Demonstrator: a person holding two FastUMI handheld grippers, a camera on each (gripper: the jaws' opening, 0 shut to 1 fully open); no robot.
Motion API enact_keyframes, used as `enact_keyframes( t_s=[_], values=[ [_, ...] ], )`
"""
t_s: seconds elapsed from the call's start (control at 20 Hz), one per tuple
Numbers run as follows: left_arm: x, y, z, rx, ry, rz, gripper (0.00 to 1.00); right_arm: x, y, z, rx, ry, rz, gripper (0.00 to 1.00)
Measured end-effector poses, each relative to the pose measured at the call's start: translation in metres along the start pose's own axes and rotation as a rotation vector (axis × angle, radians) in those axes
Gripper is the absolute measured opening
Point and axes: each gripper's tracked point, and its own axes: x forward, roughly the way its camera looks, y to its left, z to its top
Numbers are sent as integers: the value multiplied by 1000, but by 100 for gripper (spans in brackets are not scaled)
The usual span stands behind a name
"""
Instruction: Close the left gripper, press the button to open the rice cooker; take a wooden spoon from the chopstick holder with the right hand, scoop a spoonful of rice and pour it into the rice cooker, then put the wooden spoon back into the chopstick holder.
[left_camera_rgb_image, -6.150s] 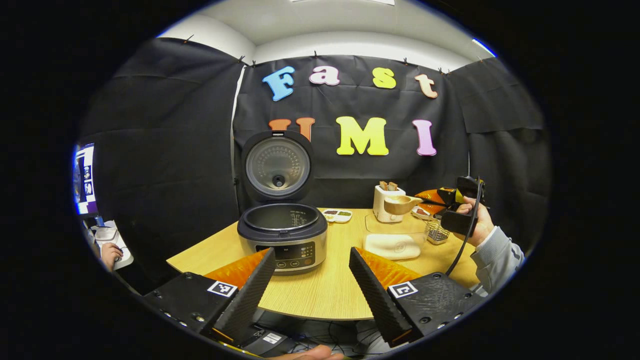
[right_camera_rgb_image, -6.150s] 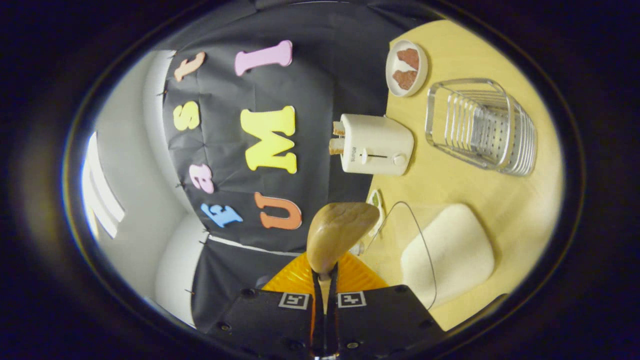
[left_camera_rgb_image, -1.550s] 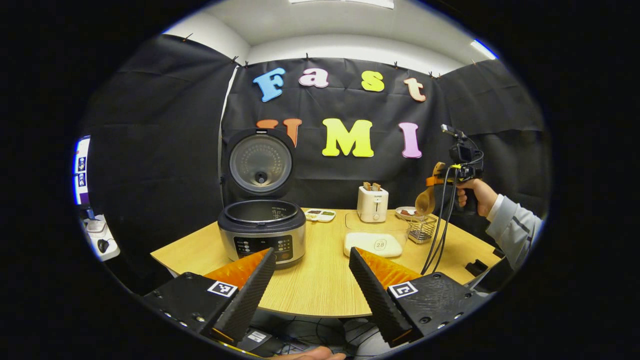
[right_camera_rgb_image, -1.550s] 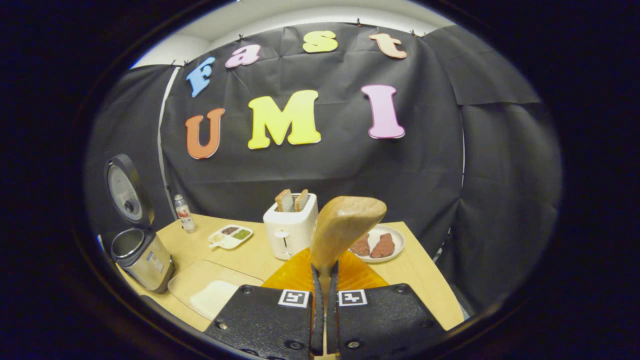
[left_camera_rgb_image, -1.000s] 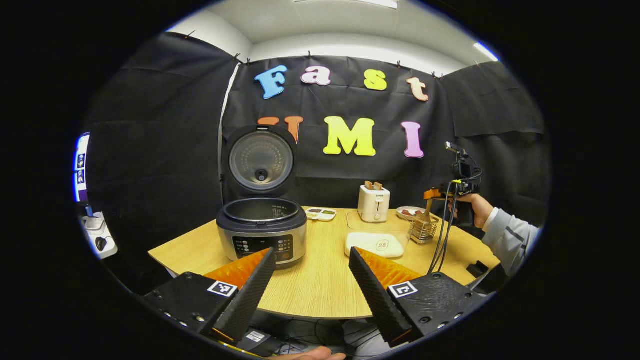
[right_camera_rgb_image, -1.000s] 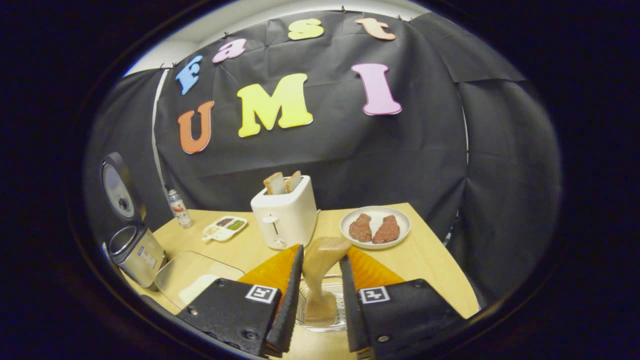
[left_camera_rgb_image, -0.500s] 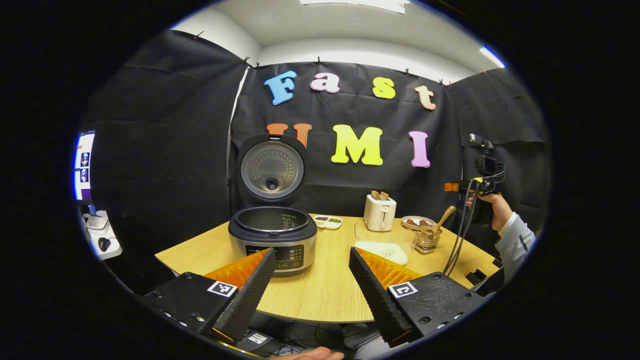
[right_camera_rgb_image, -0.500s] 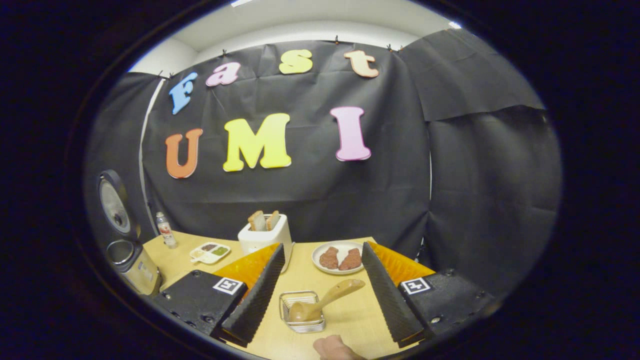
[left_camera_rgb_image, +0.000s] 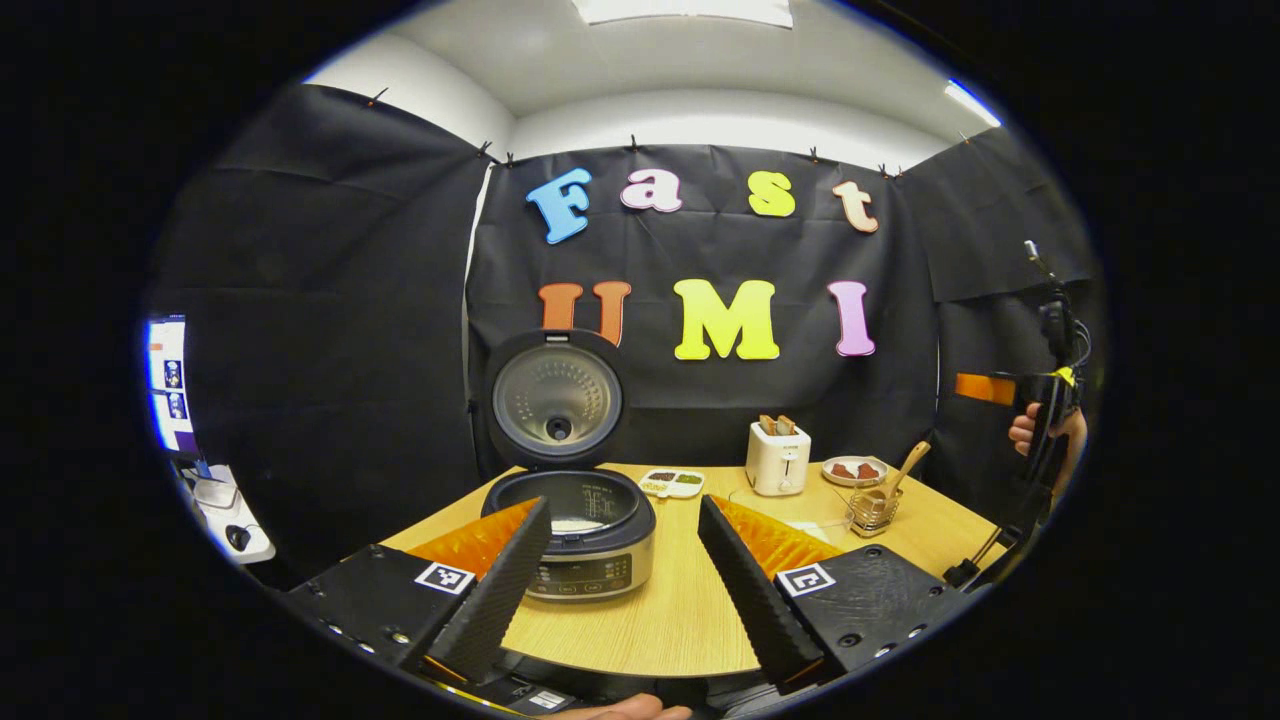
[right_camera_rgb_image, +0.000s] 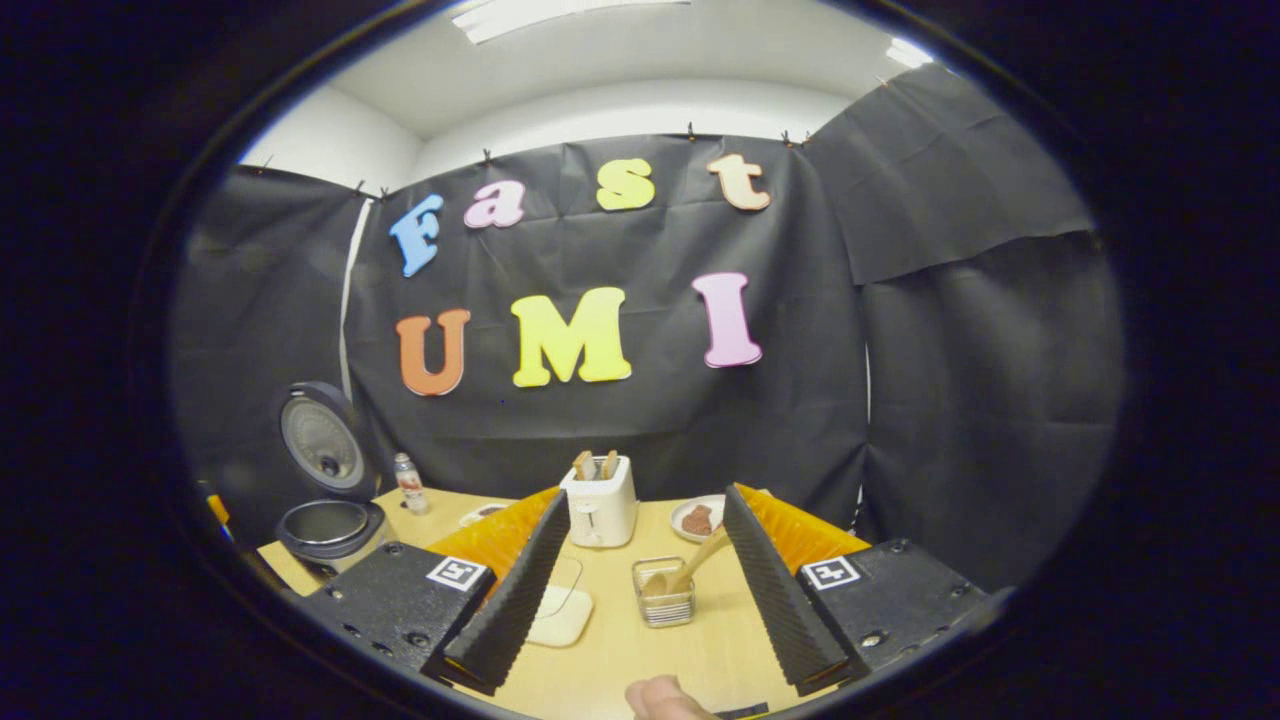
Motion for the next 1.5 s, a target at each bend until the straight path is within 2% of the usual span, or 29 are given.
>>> enact_keyframes(
  t_s=[0.15,0.35,0.5,0.8,1.0,1.2,1.25,1.3,1.35,1.4,1.45,1.5],
  values=[
    [12,13,21,25,-15,27,94,-27,7,1,-17,-9,31,96],
    [34,23,59,17,-43,25,94,-59,28,-4,-40,-26,115,97],
    [60,42,92,31,-77,65,94,-71,28,-12,-43,-41,113,99],
    [123,57,140,23,-116,60,93,-68,25,-35,-64,18,112,96],
    [180,71,159,35,-152,70,93,-61,14,-40,-49,22,88,100],
    [241,84,166,34,-165,82,94,-48,6,-45,-52,25,74,99],
    [254,90,166,28,-161,94,86,-45,5,-47,-49,27,75,99],
    [268,97,164,14,-154,111,95,-42,5,-48,-48,29,81,99],
    [280,98,163,6,-148,107,95,-39,5,-50,-50,28,85,99],
    [291,101,163,-1,-150,109,88,-36,4,-51,-53,30,84,99],
    [302,105,163,-10,-151,112,95,-34,2,-55,-54,33,82,99],
    [312,110,161,-22,-141,122,95,-31,1,-58,-56,38,83,99]
  ],
)
